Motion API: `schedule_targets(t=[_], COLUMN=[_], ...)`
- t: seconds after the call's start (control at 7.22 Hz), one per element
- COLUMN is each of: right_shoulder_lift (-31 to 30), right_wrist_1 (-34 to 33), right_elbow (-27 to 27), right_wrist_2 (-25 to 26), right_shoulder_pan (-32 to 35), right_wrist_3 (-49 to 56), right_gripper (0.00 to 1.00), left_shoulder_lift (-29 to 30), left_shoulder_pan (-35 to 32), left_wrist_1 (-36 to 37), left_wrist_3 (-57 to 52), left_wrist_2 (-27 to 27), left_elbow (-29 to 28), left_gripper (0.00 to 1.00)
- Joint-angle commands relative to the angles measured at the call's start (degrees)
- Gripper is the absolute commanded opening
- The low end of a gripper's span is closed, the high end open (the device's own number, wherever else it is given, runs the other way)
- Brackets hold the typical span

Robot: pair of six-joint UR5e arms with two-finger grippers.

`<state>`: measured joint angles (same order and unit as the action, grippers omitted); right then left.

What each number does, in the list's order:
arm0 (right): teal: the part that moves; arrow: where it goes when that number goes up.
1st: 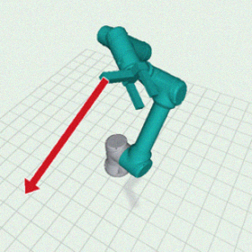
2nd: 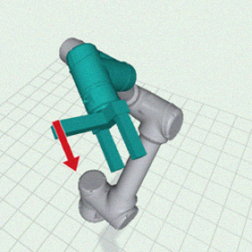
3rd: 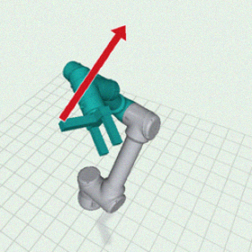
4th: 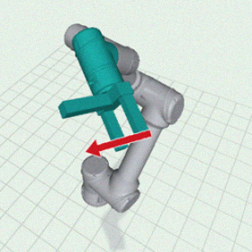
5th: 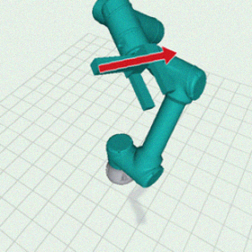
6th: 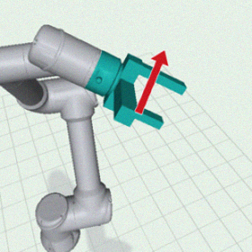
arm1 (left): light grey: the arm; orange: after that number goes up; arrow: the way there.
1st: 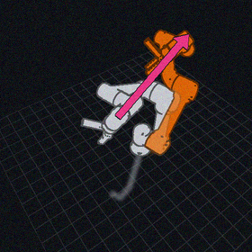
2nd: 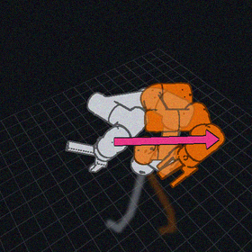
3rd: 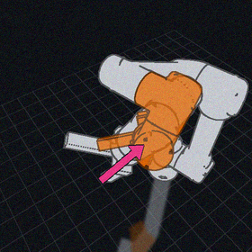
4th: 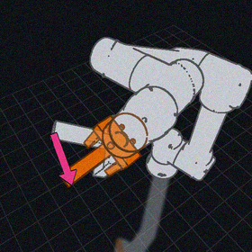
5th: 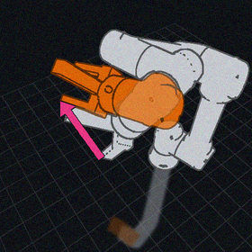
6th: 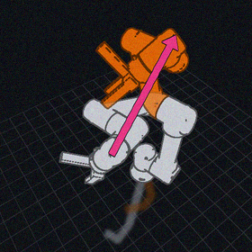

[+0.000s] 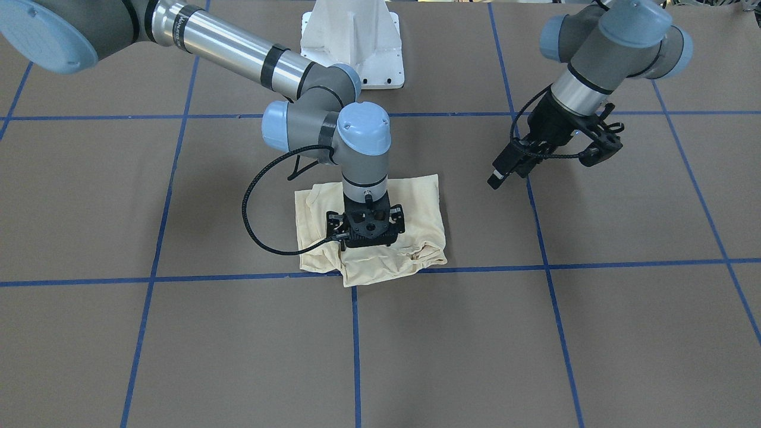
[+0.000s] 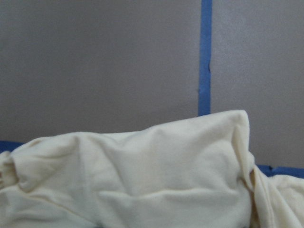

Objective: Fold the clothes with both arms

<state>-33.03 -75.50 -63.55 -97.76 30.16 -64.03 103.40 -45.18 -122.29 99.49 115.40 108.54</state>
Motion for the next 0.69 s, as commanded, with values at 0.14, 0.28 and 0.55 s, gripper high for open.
schedule_targets(t=[0.14, 0.28, 0.55], right_shoulder_lift=[-0.54, -0.63, -0.63], right_wrist_1=[0.0, 0.0, 0.0], right_elbow=[2.1, 3.07, 4.75], right_wrist_2=[-0.15, -0.23, -0.41], right_shoulder_pan=[3.22, 5.24, 6.57], right_wrist_3=[2.49, 4.68, 6.45], right_gripper=[1.0, 1.0, 1.0], left_shoulder_lift=[0.05, 0.05, 0.05], left_shoulder_pan=[0.09, 0.09, 0.26], left_wrist_1=[0.03, 0.03, 0.03], left_wrist_3=[0.09, 0.17, 0.44], left_wrist_2=[0.0, 0.0, 0.0], left_elbow=[0.18, 0.1, 0.1], left_gripper=[1.0, 1.0, 1.0])
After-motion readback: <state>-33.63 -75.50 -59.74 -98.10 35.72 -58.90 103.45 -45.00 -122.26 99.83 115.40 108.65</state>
